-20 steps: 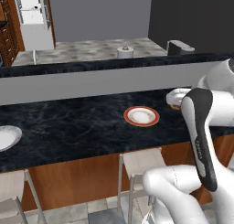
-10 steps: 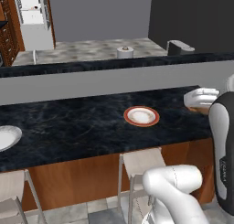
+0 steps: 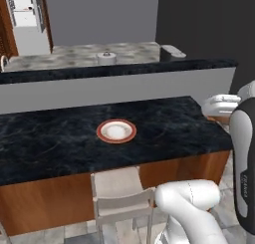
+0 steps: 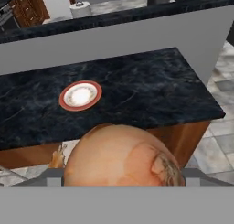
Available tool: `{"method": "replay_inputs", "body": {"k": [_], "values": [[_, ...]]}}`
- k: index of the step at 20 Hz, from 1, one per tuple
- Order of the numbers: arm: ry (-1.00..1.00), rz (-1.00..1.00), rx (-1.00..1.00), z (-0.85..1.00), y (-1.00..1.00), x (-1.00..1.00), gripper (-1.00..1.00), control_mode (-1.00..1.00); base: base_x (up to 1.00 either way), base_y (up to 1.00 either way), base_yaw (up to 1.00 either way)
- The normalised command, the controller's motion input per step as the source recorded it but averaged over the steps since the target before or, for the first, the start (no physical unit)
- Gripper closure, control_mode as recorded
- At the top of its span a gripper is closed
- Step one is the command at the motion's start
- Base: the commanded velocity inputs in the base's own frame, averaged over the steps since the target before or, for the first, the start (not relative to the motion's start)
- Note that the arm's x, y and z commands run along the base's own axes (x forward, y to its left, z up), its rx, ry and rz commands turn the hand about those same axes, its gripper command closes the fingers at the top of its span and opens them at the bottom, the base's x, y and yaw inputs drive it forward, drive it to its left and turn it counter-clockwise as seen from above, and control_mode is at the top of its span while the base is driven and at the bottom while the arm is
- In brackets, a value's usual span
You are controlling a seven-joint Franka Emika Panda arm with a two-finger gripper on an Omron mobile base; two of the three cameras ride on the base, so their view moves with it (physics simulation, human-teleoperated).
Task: Transport the steak and onion to the fridge. Place the steak on the rack containing meat and place the onion on the rack containing the vegetable, ensuring meats and vegetables are on different racks.
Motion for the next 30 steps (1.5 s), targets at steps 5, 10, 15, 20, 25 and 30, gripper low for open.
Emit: {"method": "replay_inputs", "body": {"k": [5, 10, 15, 20, 25, 30], "values": [[0.0, 0.0, 0.0, 0.0, 0.0, 0.0, 1.0, 1.0, 0.0, -1.0, 0.0], [0.0, 0.0, 0.0, 0.0, 0.0, 0.0, 1.0, 1.0, -0.02, -1.0, 0.0], [0.0, 0.0, 0.0, 0.0, 0.0, 0.0, 1.0, 1.0, -0.01, -1.0, 0.0], [0.0, 0.0, 0.0, 0.0, 0.0, 0.0, 1.0, 1.0, -0.01, -1.0, 0.0], [0.0, 0.0, 0.0, 0.0, 0.0, 0.0, 1.0, 1.0, 0.0, -1.0, 0.0], [0.0, 0.0, 0.0, 0.0, 0.0, 0.0, 1.0, 1.0, 0.74, -1.0, 0.02]]}}
